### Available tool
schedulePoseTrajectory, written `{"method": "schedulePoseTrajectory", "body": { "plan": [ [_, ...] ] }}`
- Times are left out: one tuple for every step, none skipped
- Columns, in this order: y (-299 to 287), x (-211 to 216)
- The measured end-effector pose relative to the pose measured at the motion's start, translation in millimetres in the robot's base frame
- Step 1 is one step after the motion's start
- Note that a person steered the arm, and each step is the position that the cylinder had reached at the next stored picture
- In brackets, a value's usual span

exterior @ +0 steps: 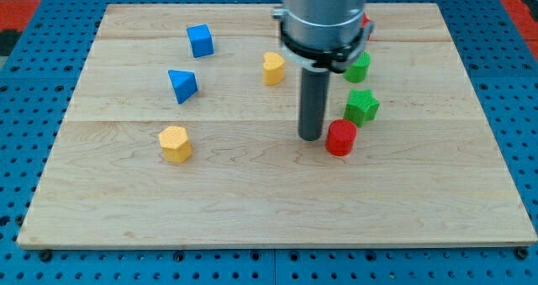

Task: Push the yellow heart to the top right of the blue cube

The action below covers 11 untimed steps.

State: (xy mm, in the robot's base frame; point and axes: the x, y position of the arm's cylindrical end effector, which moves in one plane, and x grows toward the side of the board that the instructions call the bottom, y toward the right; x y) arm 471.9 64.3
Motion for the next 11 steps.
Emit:
{"method": "schedulePoseTrajectory", "body": {
  "plan": [
    [23,23],
    [14,30],
    [-28,-20],
    [-35,-76],
    [-61,-121],
    [-75,-157],
    [-86,-197],
    [-98,-213],
    [-101,-219],
    [-125,-240],
    [-145,-244]
  ]
}}
